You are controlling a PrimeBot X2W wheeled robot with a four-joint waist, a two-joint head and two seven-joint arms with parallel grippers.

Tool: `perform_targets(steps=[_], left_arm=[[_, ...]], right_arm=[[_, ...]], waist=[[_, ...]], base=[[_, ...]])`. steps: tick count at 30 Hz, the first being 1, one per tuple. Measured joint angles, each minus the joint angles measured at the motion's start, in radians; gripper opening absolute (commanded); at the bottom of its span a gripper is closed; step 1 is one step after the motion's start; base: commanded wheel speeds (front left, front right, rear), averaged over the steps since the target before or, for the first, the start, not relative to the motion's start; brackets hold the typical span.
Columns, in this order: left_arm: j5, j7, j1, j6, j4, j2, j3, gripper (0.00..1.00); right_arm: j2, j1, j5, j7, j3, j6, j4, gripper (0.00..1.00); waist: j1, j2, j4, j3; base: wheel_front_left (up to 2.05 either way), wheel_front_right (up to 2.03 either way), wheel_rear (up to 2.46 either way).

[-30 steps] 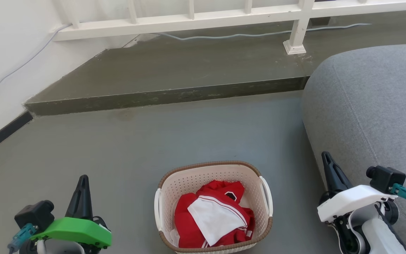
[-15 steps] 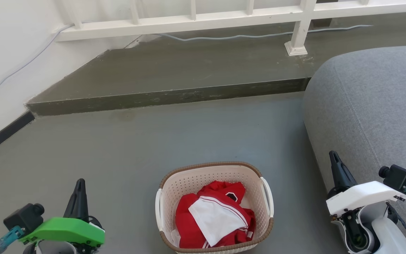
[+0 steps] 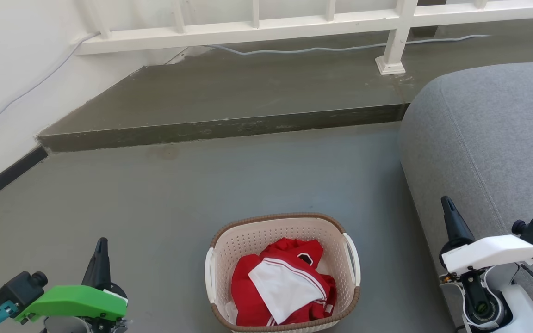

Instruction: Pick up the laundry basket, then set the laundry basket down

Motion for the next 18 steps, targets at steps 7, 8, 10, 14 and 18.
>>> perform_targets(steps=[7,8,10,14,18], left_arm=[[-0.084,0.025,-0.003,-0.006,0.003,0.000,0.017,0.00],[-0.096,0.025,-0.003,-0.007,0.003,0.000,0.018,0.00],[-0.121,0.034,-0.005,-0.007,0.004,0.000,0.021,0.00],[-0.169,0.047,-0.021,-0.008,0.005,-0.001,0.026,0.00],[-0.219,0.062,-0.022,-0.009,0.007,-0.001,0.034,0.00]], right_arm=[[0.003,0.000,0.081,0.024,-0.029,0.002,-0.002,0.00],[0.004,0.000,0.094,0.027,-0.032,0.003,-0.002,0.00],[0.005,0.000,0.120,0.033,-0.039,0.009,-0.003,0.00],[0.010,-0.001,0.168,0.050,-0.057,0.012,-0.003,0.00],[0.016,-0.001,0.213,0.062,-0.072,0.014,-0.004,0.00]], waist=[[0.0000,0.0000,0.002,-0.002],[0.0000,0.0000,0.003,-0.002],[0.0000,0.0000,0.003,-0.003],[0.0000,0.0000,0.005,-0.004],[0.0000,0.0000,0.006,-0.005]], base=[[0.00,0.00,0.00],[0.00,0.00,0.00],[0.00,0.00,0.00],[0.00,0.00,0.00],[0.00,0.00,0.00]])
